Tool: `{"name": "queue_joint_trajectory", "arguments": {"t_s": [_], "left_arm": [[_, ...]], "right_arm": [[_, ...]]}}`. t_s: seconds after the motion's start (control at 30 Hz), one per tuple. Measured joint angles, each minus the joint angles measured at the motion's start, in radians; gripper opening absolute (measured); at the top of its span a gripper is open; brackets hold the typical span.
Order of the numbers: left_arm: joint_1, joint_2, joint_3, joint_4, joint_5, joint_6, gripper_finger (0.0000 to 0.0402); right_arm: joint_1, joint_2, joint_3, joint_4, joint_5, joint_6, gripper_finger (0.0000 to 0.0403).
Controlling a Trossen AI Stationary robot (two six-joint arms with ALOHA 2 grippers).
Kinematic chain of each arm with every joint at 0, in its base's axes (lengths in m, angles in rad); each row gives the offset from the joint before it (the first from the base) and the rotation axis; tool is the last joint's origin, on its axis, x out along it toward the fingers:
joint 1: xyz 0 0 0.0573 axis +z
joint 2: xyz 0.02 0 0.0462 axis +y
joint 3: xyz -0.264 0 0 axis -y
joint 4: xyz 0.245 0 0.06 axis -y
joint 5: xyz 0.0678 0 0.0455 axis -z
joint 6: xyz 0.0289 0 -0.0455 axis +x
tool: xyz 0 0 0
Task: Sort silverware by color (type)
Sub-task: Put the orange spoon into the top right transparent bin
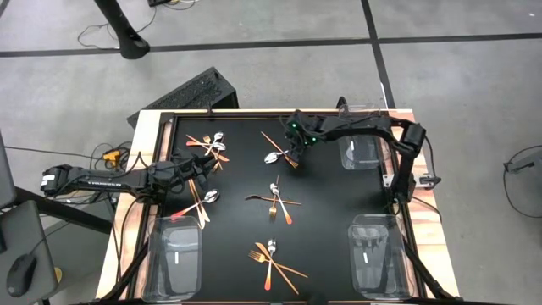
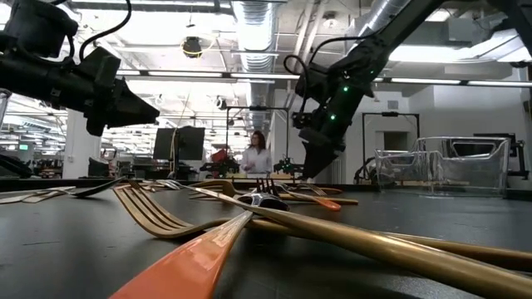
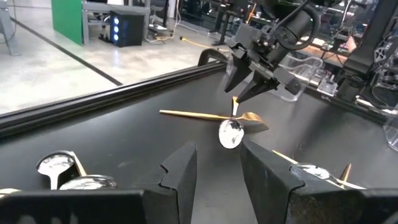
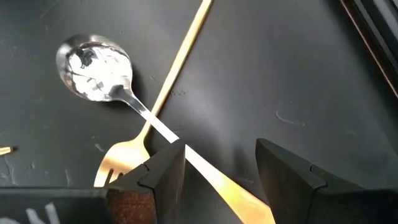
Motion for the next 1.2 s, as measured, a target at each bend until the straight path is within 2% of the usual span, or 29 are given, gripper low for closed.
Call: {"name": "queue_joint_trajectory", "arguments": {"t_s": [0.4, 0.6, 0.83, 1.2], "left_arm": [[0.0, 0.0, 0.0, -0.03, -0.002, -0.052, 0.0112], [0.0, 0.0, 0.0, -0.028, -0.005, -0.053, 0.0112], [0.0, 0.0, 0.0, -0.027, -0.071, -0.063, 0.0112], [0.0, 0.0, 0.0, -0.025, -0.108, -0.06, 0.0112]], "right_arm": [[-0.012, 0.002, 0.008, 0.006, 0.0, 0.001, 0.0217], [-0.03, 0.002, 0.008, 0.069, -0.006, -0.001, 0.0217], [-0.076, 0.002, 0.008, 0.091, -0.132, 0.012, 0.0217], [-0.078, 0.087, 0.039, 0.105, -0.171, 0.019, 0.0217]]}}
